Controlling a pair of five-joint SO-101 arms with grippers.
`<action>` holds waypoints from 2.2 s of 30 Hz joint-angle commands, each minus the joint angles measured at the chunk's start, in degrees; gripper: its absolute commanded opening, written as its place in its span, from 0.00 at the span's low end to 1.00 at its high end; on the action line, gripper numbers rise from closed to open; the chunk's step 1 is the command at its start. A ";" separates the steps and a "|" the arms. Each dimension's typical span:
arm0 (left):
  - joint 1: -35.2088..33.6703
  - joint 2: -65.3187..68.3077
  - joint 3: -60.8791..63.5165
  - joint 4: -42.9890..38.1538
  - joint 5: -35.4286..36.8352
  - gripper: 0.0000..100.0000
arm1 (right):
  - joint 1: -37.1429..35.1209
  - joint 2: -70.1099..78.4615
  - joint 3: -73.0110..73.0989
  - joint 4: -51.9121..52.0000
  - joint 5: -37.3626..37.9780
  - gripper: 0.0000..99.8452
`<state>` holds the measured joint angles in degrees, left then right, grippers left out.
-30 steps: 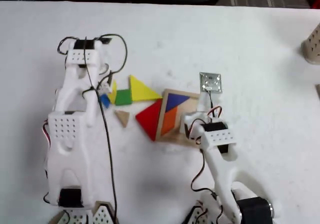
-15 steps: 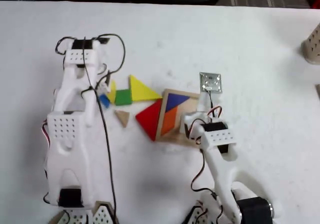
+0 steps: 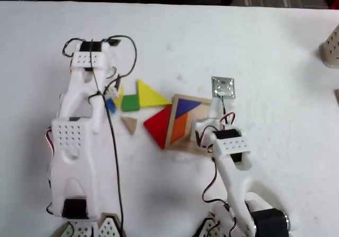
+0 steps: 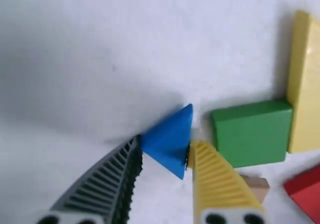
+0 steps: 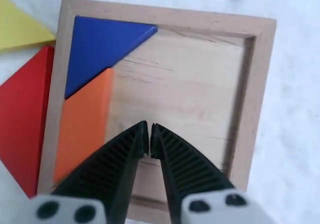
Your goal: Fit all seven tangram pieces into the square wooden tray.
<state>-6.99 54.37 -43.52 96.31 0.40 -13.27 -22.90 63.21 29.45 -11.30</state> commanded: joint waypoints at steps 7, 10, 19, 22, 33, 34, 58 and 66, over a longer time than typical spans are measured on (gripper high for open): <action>3.82 -10.68 -1.05 2.81 -0.18 0.07 | 0.57 -2.59 -0.44 -0.13 -0.09 0.02; 5.23 -14.11 -1.05 4.13 -0.26 0.07 | 0.92 -2.68 -0.44 -0.13 -0.09 0.02; 11.47 -25.01 1.05 5.63 -0.53 0.07 | 13.05 -2.68 -4.48 0.22 -0.09 0.02; 16.66 -26.59 3.43 5.19 -0.53 0.11 | 20.62 -2.68 -6.15 0.31 -0.44 0.02; 36.44 -24.48 4.48 -0.26 8.88 0.16 | 35.03 -2.68 -6.42 3.91 -0.62 0.02; 38.02 -23.34 4.48 -0.97 9.76 0.16 | 35.47 -2.68 -6.42 3.91 -0.62 0.02; 46.73 -16.84 2.20 -0.53 9.32 0.32 | 34.95 -2.15 -6.15 3.82 -0.62 0.02; 33.71 -30.11 0.18 5.63 2.81 0.15 | 34.86 -2.15 -6.15 3.82 -0.62 0.02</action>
<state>34.68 33.54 -40.97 101.05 5.67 22.07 -22.90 59.34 33.05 -11.21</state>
